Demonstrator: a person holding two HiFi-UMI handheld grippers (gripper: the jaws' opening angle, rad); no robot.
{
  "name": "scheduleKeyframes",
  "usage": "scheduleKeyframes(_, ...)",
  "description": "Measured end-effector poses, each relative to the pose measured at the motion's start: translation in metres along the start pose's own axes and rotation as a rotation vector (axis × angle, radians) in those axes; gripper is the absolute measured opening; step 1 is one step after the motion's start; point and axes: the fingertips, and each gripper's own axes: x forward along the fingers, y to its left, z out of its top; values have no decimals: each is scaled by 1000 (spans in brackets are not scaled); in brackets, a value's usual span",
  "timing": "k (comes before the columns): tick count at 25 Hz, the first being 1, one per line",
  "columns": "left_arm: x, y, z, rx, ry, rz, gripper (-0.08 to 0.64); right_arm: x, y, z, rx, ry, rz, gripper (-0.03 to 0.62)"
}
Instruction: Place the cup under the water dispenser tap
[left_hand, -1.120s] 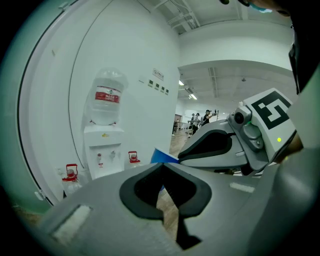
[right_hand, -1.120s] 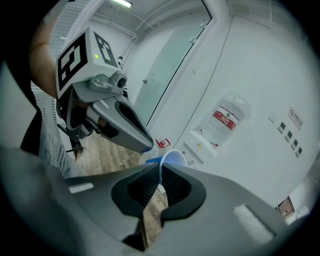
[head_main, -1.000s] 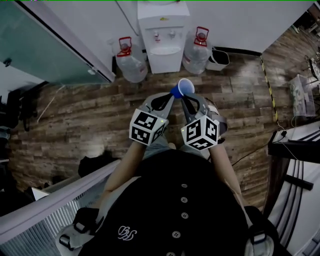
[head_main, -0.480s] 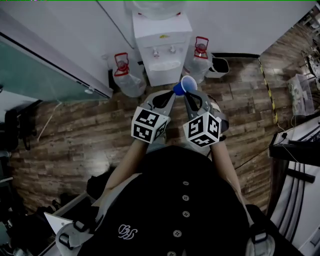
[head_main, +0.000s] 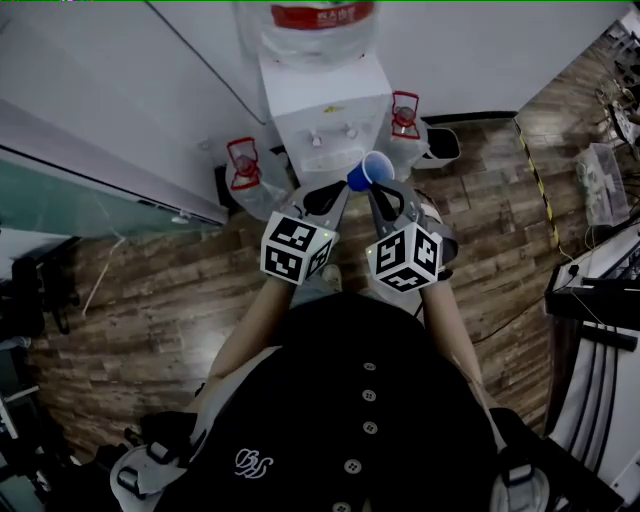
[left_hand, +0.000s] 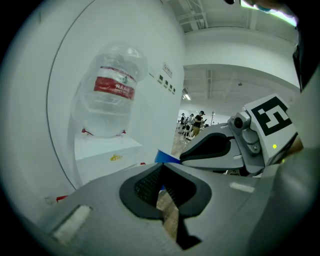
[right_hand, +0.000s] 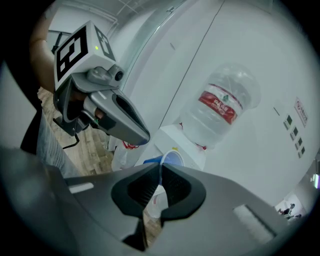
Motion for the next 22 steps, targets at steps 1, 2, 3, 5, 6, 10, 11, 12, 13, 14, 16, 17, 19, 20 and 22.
scheduleKeyframes(1, 2, 6, 0, 2, 5, -6, 3, 5, -3, 2, 1, 4, -3, 18)
scheduleKeyframes(2, 4, 12, 0, 5, 3, -9, 3, 10, -4, 2, 5, 9, -6, 18)
scheduleKeyframes(3, 6, 18, -1, 9, 1, -11, 3, 15, -6, 3, 10, 13, -7, 18)
scheduleKeyframes(5, 10, 27, -5, 10, 11, -22, 3, 24, -7, 3, 19, 22, -9, 18)
scheduleKeyframes(6, 12, 30, -8, 6, 20, -29, 3, 28, -8, 2, 23, 28, -9, 18)
scheduleKeyframes(10, 16, 39, -22, -21, 52, -54, 3, 40, -3, -5, 37, 64, 6, 18)
scheduleKeyframes(11, 17, 41, -25, -25, 57, -57, 3, 42, -2, -6, 37, 71, 10, 18)
scheduleKeyframes(12, 18, 44, -27, -29, 62, -59, 3, 44, -1, -8, 37, 77, 13, 18)
scheduleKeyframes(13, 18, 46, -29, -33, 67, -60, 3, 46, 0, -10, 36, 83, 17, 18)
scheduleKeyframes(14, 19, 48, -32, -38, 71, -61, 3, 47, 1, -12, 36, 89, 21, 18)
scheduleKeyframes(16, 22, 49, -37, -51, 79, -67, 3, 48, 4, -18, 39, 105, 31, 18)
scheduleKeyframes(17, 23, 49, -40, -59, 84, -72, 3, 49, 6, -21, 43, 114, 37, 18)
scheduleKeyframes(19, 27, 49, -48, -77, 100, -86, 3, 51, 9, -29, 51, 130, 46, 18)
scheduleKeyframes(20, 30, 50, -51, -84, 108, -91, 3, 52, 9, -32, 54, 136, 49, 18)
scheduleKeyframes(22, 35, 52, -56, -89, 117, -93, 3, 57, 9, -38, 57, 145, 57, 18)
